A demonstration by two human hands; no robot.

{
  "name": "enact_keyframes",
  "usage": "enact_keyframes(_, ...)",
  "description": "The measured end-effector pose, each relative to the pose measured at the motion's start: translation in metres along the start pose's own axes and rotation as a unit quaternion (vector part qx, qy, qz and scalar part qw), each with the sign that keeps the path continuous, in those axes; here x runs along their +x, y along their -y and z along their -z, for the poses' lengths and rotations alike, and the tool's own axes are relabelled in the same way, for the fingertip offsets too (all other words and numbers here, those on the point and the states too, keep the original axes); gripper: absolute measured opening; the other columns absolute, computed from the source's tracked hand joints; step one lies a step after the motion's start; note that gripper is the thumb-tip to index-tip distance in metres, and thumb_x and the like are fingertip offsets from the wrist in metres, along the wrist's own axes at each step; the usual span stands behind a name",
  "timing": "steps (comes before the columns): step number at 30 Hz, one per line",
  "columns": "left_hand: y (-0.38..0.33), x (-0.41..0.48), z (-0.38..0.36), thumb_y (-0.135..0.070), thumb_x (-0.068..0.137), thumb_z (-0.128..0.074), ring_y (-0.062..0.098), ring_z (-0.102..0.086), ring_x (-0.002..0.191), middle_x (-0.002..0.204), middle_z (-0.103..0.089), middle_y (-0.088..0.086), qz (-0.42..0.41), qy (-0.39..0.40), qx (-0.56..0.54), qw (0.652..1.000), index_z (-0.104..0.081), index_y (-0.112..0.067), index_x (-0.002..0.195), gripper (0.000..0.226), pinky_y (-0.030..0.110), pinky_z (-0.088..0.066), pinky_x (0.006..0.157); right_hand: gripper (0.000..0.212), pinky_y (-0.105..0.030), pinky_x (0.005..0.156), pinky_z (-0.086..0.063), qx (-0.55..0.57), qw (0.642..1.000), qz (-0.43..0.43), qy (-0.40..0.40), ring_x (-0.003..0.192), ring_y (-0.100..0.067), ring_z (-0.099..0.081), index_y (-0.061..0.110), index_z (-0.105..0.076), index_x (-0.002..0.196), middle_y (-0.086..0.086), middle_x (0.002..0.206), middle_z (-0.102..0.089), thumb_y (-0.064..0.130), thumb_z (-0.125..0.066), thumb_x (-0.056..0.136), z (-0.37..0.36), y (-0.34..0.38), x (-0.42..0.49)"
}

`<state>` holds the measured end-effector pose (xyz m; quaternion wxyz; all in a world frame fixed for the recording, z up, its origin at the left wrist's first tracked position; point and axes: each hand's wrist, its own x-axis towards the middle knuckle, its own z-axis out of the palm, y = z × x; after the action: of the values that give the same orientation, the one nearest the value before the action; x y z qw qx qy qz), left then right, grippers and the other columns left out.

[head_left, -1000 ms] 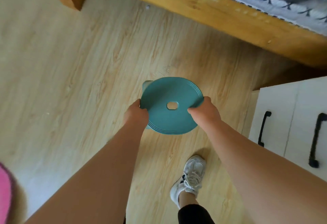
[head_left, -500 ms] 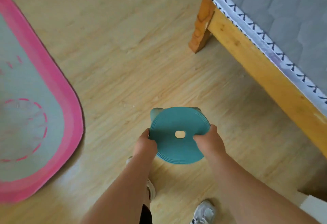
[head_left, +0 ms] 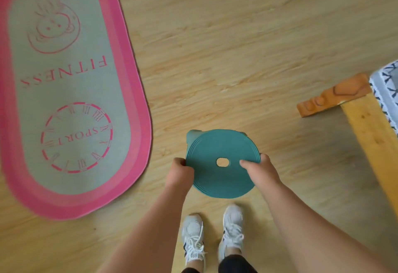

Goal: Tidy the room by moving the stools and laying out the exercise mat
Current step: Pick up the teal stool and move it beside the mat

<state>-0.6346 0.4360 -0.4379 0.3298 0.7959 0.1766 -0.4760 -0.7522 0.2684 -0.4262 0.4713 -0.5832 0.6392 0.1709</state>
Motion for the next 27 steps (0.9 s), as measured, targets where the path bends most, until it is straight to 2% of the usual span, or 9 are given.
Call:
enact_keyframes(4, -0.026, 0.023, 0.024, 0.007, 0.083, -0.044, 0.029, -0.053, 0.095, 0.089, -0.052, -0.002, 0.037, -0.004, -0.094, 0.995, -0.045, -0.015, 0.114, 0.038, 0.045, -0.048, 0.089, 0.046, -0.027, 0.054, -0.038, -0.049, 0.998, 0.037, 0.017, 0.085, -0.024, -0.058, 0.019, -0.049, 0.123, -0.006, 0.110, -0.057, 0.029, -0.063, 0.081, -0.019, 0.054, 0.027)
enact_keyframes(6, -0.035, 0.033, 0.034, 0.011, 0.082, -0.043, 0.028, -0.053, 0.096, 0.094, -0.054, 0.000, 0.048, -0.010, -0.126, 0.991, -0.046, -0.012, 0.119, 0.044, 0.043, -0.048, 0.088, 0.046, -0.027, 0.054, -0.039, -0.061, 0.996, 0.042, 0.039, 0.086, -0.025, -0.059, 0.019, -0.049, 0.122, -0.006, 0.111, -0.057, 0.030, -0.063, 0.080, -0.029, 0.079, 0.039)
enact_keyframes(9, -0.050, 0.059, 0.041, 0.014, 0.082, -0.042, 0.027, -0.055, 0.100, 0.111, -0.058, 0.008, 0.066, -0.019, -0.180, 0.981, -0.043, -0.009, 0.131, 0.054, 0.041, -0.047, 0.089, 0.045, -0.029, 0.061, -0.044, -0.076, 0.993, 0.055, 0.075, 0.088, -0.023, -0.061, 0.020, -0.051, 0.117, -0.004, 0.110, -0.059, 0.034, -0.066, 0.077, -0.046, 0.115, 0.069)
enact_keyframes(12, -0.064, 0.093, 0.043, 0.011, 0.082, -0.044, 0.027, -0.056, 0.103, 0.118, -0.061, 0.013, 0.080, -0.020, -0.209, 0.975, -0.041, -0.014, 0.137, 0.061, 0.041, -0.046, 0.093, 0.046, -0.030, 0.066, -0.044, -0.093, 0.989, 0.070, 0.091, 0.091, -0.022, -0.062, 0.022, -0.053, 0.116, -0.001, 0.109, -0.061, 0.035, -0.069, 0.076, -0.064, 0.142, 0.103)
enact_keyframes(14, -0.070, 0.122, 0.043, 0.011, 0.082, -0.044, 0.026, -0.056, 0.102, 0.120, -0.060, 0.011, 0.076, -0.015, -0.213, 0.974, -0.039, -0.015, 0.140, 0.064, 0.039, -0.046, 0.089, 0.044, -0.030, 0.066, -0.044, -0.107, 0.987, 0.073, 0.093, 0.091, -0.022, -0.062, 0.022, -0.053, 0.115, 0.000, 0.108, -0.063, 0.035, -0.069, 0.076, -0.079, 0.156, 0.129)
enact_keyframes(17, -0.077, 0.169, 0.044, 0.012, 0.082, -0.042, 0.027, -0.053, 0.110, 0.125, -0.057, 0.008, 0.075, -0.010, -0.216, 0.973, -0.037, -0.017, 0.143, 0.068, 0.034, -0.043, 0.085, 0.036, -0.033, 0.069, -0.050, -0.114, 0.985, 0.072, 0.111, 0.086, -0.019, -0.063, 0.023, -0.054, 0.109, 0.001, 0.103, -0.065, 0.033, -0.069, 0.077, -0.108, 0.171, 0.171)
enact_keyframes(21, -0.087, 0.218, 0.046, 0.010, 0.082, -0.042, 0.029, -0.046, 0.125, 0.138, -0.049, 0.005, 0.066, -0.008, -0.206, 0.976, -0.029, -0.022, 0.148, 0.075, 0.040, -0.043, 0.096, 0.036, -0.043, 0.085, -0.054, -0.117, 0.984, 0.078, 0.105, 0.091, -0.024, -0.064, 0.022, -0.055, 0.110, 0.001, 0.102, -0.066, 0.032, -0.068, 0.079, -0.142, 0.188, 0.215)
enact_keyframes(27, -0.095, 0.269, 0.054, 0.008, 0.085, -0.043, 0.020, -0.045, 0.119, 0.123, -0.049, -0.004, 0.028, 0.048, -0.196, 0.979, -0.032, -0.023, 0.145, 0.069, 0.038, -0.039, 0.105, 0.036, -0.045, 0.092, -0.051, -0.104, 0.985, 0.088, 0.103, 0.098, -0.024, -0.063, 0.023, -0.054, 0.112, 0.001, 0.109, -0.066, 0.029, -0.069, 0.080, -0.171, 0.205, 0.257)
